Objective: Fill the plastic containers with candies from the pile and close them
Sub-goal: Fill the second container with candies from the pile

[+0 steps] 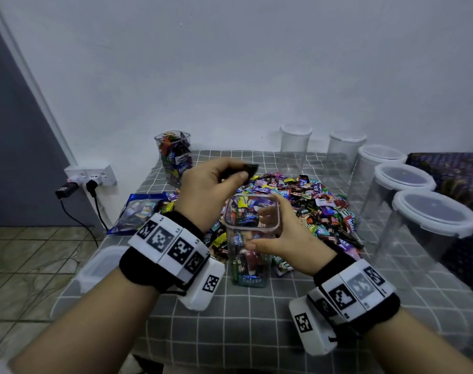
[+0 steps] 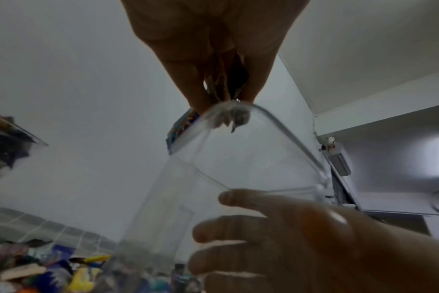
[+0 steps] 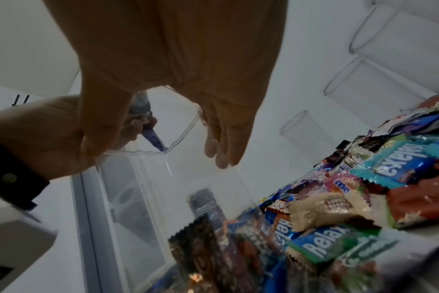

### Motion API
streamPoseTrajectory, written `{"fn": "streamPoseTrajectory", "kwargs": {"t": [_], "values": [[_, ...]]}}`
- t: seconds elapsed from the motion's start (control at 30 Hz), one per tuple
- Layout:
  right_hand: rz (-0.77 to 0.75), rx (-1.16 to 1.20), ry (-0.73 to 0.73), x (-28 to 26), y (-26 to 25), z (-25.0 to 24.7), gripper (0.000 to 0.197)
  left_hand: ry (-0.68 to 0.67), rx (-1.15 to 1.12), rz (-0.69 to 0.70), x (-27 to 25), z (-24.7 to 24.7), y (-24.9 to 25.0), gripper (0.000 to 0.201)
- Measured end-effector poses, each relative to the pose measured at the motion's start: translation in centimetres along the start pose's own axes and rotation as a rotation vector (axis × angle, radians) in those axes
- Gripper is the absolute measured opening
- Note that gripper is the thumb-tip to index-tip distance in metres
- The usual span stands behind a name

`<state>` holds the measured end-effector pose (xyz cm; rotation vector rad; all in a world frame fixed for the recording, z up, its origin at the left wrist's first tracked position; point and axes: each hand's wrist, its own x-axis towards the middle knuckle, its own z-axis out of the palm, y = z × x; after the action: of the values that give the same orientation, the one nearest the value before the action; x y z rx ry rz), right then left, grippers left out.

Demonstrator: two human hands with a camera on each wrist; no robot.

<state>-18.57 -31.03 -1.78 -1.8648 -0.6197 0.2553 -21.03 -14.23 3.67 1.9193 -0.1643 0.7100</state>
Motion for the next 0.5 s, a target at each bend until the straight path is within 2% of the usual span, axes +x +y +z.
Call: {"fn": "streamPoseTrajectory", "kwargs": {"t": [0.13,0.27,0.37,0.5], "values": [[-0.002,0.028,-0.005,0.1,0.4,0.0,0.093,-0.075,0.009,0.028,-0.9,0.9,0.3,0.026],[-0.018,0.025,-0.007,0.0,0.4,-0.1,0.087,-0.155,0.153,0.106,-1.5,1.3,0.3,0.016],[-0.036,0.018,-0.006,0.0,0.2,-0.1,0.084,-0.225,0.263,0.132,-1.7,1.4,0.1,0.019],[-0.051,0.068,-0.010,0.0,0.2,0.1,0.083,-0.250,0.374,0.210,-1.9,1.6,0.1,0.027]]}}
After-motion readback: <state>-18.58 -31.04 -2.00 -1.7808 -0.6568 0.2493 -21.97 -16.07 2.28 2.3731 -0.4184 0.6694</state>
